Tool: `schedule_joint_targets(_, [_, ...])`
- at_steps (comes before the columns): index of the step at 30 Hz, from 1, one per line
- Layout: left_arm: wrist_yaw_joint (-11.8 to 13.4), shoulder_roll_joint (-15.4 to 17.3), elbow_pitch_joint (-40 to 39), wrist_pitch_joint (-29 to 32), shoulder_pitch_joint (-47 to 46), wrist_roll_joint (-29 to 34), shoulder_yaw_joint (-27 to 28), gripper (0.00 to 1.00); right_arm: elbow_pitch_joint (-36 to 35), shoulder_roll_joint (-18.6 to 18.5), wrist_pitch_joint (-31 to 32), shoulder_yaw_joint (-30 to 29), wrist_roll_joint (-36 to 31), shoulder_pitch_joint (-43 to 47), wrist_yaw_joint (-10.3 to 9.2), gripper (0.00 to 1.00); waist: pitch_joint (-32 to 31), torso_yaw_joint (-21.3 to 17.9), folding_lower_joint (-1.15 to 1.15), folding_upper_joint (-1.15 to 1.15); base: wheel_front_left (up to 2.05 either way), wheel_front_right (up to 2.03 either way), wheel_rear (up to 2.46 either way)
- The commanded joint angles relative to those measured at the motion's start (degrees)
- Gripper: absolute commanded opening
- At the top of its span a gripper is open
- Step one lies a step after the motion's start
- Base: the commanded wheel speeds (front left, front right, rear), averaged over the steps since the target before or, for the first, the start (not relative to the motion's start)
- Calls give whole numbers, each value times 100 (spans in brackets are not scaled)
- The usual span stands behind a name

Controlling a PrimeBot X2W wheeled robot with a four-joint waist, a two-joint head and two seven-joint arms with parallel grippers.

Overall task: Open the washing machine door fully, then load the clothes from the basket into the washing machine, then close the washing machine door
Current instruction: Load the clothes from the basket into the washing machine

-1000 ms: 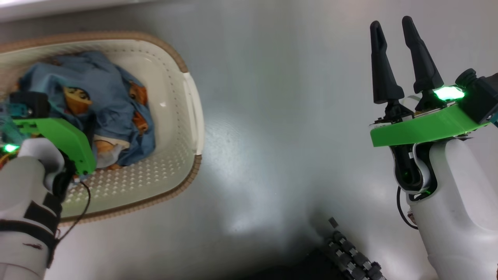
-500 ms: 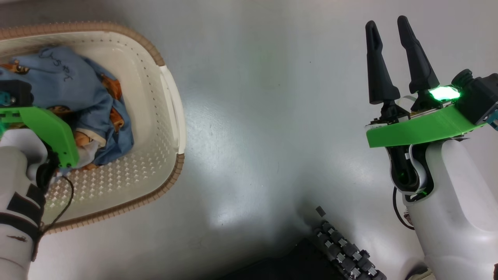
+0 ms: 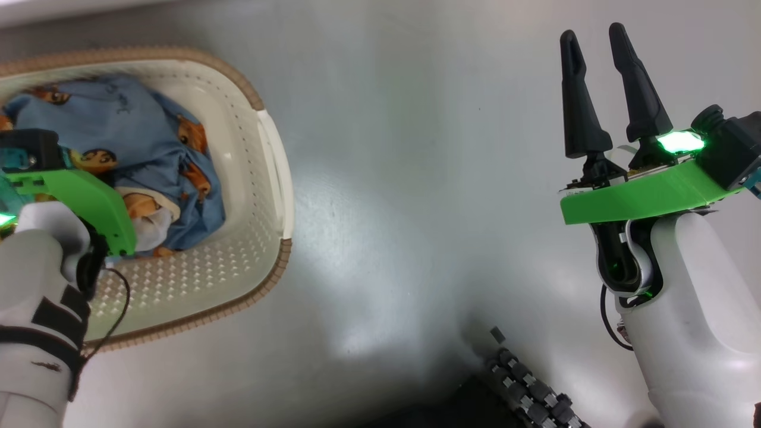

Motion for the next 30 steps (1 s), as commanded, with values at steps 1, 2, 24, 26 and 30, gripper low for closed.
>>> schedule_joint_targets(1, [-23,117,-45,-153,281,-133,103,0,-102,-1,-46,31,-56,136,31,100,-219,102,0,0,0,0,0])
schedule_joint_targets(2, [-31,81,-60,-219,329,-169,106,0,-91,-8,-46,28,-57,136,31,100,-295,125,0,0,0,0,0])
schedule_joint_targets(24, [-52,-197,-1622,-1341,1856,-1424,-718,0,355,-403,-46,-48,-2,637,31,100,-2426,752,0,0,0,0,0])
schedule_joint_targets(26, [-52,-177,-1751,-1444,1957,-1536,-818,0,417,-445,-46,-33,14,711,31,100,-2605,807,0,0,0,0,0])
schedule_joint_targets(30, [-52,-141,-1990,-1631,2155,-1750,-944,0,481,-536,-46,-28,47,843,31,100,-2969,887,0,0,0,0,0])
